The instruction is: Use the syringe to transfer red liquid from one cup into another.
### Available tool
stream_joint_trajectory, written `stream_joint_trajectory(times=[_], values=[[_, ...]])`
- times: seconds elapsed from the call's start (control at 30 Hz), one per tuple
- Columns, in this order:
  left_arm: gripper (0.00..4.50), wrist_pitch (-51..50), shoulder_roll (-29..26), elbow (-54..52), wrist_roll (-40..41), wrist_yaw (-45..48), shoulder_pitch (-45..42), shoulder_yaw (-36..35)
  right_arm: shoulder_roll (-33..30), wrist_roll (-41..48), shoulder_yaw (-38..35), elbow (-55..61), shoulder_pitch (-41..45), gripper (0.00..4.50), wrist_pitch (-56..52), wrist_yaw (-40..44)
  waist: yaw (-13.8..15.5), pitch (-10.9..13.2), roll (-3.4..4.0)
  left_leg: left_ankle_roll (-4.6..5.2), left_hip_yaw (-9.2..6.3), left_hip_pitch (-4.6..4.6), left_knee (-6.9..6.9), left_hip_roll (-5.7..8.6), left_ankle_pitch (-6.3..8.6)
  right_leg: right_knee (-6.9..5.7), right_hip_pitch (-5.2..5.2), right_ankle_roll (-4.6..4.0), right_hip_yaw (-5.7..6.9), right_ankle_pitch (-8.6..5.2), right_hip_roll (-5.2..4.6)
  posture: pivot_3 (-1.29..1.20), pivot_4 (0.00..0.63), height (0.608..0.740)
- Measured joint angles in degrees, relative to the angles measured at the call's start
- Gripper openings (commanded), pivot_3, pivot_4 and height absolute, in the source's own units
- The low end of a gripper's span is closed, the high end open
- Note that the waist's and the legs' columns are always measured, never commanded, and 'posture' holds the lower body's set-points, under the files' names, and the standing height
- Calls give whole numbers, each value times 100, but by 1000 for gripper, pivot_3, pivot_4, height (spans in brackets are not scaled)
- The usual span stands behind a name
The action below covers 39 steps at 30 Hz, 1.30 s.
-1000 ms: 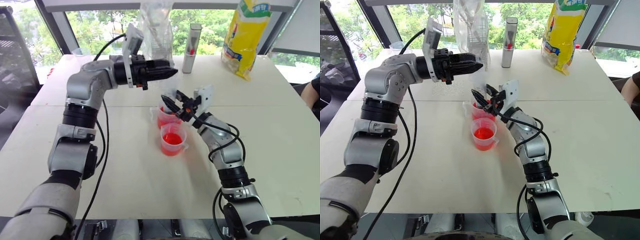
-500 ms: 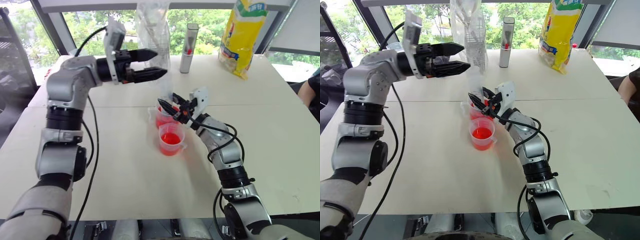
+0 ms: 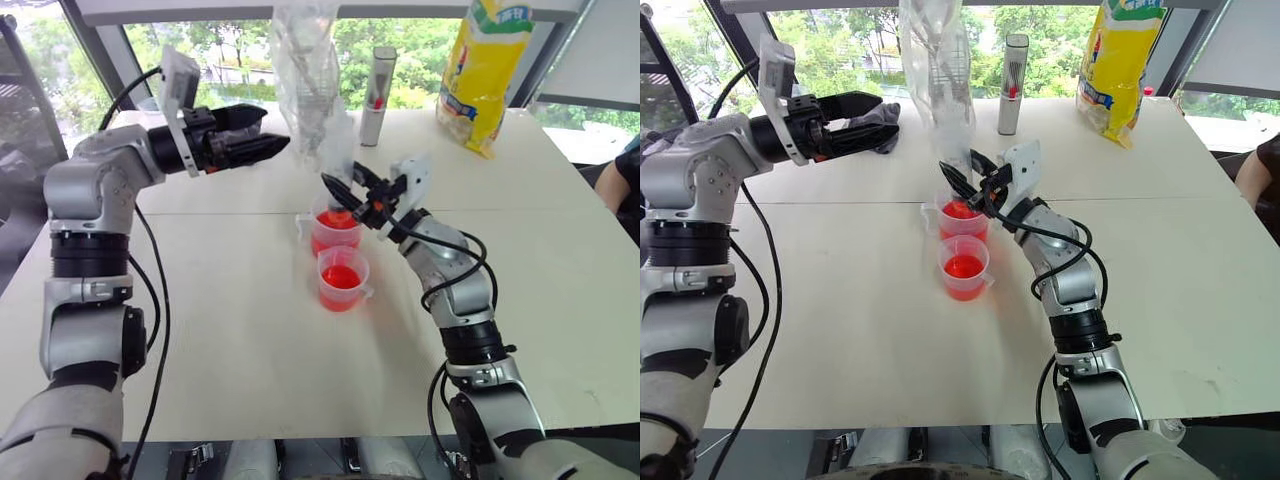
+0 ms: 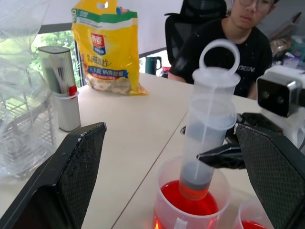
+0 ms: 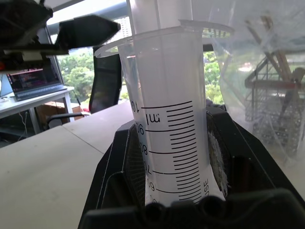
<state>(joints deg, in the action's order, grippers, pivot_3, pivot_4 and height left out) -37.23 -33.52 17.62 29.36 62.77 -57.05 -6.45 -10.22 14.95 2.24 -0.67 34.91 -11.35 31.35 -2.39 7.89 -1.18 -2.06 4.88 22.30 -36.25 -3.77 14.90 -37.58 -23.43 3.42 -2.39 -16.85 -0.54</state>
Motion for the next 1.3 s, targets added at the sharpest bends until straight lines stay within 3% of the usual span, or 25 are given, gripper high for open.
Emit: stream_joint_trajectory(times=[0.27,0.5,0.73,1.3], values=[[4454,29,112,21,9,-54,-10,7,-473,819,-242,1722,-44,1439,-1112,5,4,0,0,0,-1,0,2,-2,0,0,0,0,0,0,0,0,150,740],[4454,61,223,164,3,49,-209,89,-877,1758,-308,3080,-753,1439,-2147,-7,7,-1,-2,0,-1,0,1,2,0,3,1,0,0,0,1,0,150,740],[4454,61,333,263,-1,218,-398,221,-899,1664,-66,3128,-1398,1439,-2091,0,-1,-1,-2,0,-1,0,0,3,0,3,1,1,0,-1,5,0,150,740],[4454,-747,331,-83,716,748,-635,283,-899,1452,75,3060,-1501,1439,-1798,35,-2,-1,-3,0,-3,0,0,4,0,4,1,2,0,-1,6,0,150,740]])
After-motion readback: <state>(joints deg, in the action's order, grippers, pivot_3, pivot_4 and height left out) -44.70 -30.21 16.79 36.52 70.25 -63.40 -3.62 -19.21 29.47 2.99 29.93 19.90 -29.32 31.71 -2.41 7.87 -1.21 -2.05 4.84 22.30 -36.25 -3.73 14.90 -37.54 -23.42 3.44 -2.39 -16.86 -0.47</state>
